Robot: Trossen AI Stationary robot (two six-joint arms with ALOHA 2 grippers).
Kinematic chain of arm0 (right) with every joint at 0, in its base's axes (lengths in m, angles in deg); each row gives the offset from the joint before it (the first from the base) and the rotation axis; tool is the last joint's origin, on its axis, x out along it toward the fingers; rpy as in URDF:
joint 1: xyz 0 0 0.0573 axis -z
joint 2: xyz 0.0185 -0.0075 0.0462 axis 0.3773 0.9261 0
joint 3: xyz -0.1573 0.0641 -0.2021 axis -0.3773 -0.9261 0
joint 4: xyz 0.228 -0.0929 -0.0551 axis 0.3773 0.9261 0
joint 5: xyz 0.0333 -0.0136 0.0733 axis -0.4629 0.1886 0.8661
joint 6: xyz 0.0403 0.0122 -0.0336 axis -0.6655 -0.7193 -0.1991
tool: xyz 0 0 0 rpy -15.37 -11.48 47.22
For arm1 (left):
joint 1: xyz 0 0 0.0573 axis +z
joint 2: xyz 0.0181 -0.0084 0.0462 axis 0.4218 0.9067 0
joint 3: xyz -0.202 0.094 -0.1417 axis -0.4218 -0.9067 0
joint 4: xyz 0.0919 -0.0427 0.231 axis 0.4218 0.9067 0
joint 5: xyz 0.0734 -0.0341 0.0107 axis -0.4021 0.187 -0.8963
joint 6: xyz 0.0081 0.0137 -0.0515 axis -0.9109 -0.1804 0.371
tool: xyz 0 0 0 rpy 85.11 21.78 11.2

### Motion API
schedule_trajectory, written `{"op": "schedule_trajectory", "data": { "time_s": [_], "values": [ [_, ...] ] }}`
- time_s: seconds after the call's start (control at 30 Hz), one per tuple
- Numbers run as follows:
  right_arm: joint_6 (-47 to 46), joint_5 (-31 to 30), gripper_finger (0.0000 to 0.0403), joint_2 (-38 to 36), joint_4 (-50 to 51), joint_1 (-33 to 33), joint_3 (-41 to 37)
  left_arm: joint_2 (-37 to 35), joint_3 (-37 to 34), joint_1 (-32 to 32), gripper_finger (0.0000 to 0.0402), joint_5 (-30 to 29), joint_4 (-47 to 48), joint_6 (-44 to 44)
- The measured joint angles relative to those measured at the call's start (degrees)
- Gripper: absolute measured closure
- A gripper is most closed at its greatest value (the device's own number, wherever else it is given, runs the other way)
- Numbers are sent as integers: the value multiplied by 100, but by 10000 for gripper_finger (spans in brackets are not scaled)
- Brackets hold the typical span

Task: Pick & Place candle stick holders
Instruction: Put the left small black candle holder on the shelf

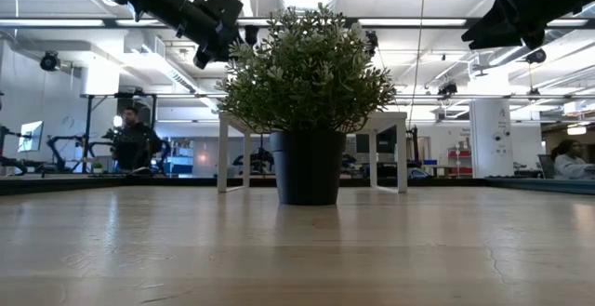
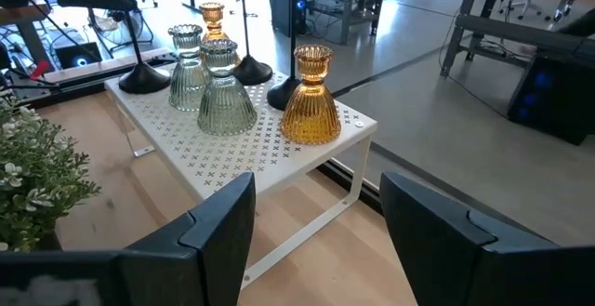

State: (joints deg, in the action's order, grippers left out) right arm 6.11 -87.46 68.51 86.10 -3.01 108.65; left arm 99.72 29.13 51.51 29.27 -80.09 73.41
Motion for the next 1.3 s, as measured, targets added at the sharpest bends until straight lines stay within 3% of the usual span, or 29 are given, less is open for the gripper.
{"op": "schedule_trajectory", "data": {
  "time_s": [1.07, 1.3],
  "values": [
    [0, 1, 179, 2, 0, -1, 0, 181, -83, 7, 358, 13, -135, -492],
    [0, -1, 179, 2, 0, -2, 0, 179, -83, 4, 319, 9, -160, -484]
  ]
}}
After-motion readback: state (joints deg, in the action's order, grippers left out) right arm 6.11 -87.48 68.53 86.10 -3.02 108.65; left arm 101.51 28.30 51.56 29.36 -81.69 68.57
